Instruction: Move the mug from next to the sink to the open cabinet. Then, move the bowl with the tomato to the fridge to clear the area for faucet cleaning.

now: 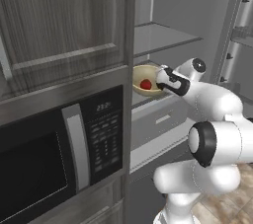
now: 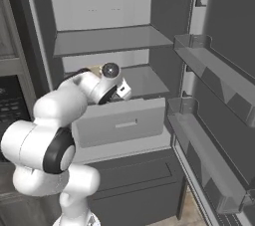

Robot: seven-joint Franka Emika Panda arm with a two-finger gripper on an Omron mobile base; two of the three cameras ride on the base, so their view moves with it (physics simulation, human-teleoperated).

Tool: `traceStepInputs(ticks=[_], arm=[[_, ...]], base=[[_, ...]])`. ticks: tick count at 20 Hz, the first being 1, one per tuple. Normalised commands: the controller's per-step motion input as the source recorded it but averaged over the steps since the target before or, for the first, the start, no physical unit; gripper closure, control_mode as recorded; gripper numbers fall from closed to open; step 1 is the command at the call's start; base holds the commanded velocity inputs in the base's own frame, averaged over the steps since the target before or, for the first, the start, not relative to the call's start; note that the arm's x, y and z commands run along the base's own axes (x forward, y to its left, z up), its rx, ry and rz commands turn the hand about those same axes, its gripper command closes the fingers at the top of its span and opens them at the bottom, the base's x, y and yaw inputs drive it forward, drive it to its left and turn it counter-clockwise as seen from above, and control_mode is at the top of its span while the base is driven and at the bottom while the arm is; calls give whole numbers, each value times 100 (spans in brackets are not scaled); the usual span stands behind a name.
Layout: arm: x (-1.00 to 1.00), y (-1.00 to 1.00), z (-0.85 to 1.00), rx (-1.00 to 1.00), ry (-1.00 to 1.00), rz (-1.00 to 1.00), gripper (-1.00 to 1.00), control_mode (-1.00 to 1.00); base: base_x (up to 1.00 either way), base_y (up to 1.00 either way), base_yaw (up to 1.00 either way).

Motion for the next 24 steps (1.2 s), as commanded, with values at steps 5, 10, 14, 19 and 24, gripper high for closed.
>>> traceStepInputs(ticks=[5, 10, 14, 19, 24], arm=[[59, 0, -25, -1, 4, 0, 100, -100], [45, 0, -39, -4, 10, 0, 100, -100], [46, 0, -21, -1, 2, 0, 100, -100], [59, 0, -13, 0, 0, 0, 100, -100], [37, 0, -2, 0, 0, 0, -100, -100]], base=[[0, 0, 0], [0, 0, 0], [0, 0, 0], [0, 0, 0], [0, 0, 0]])
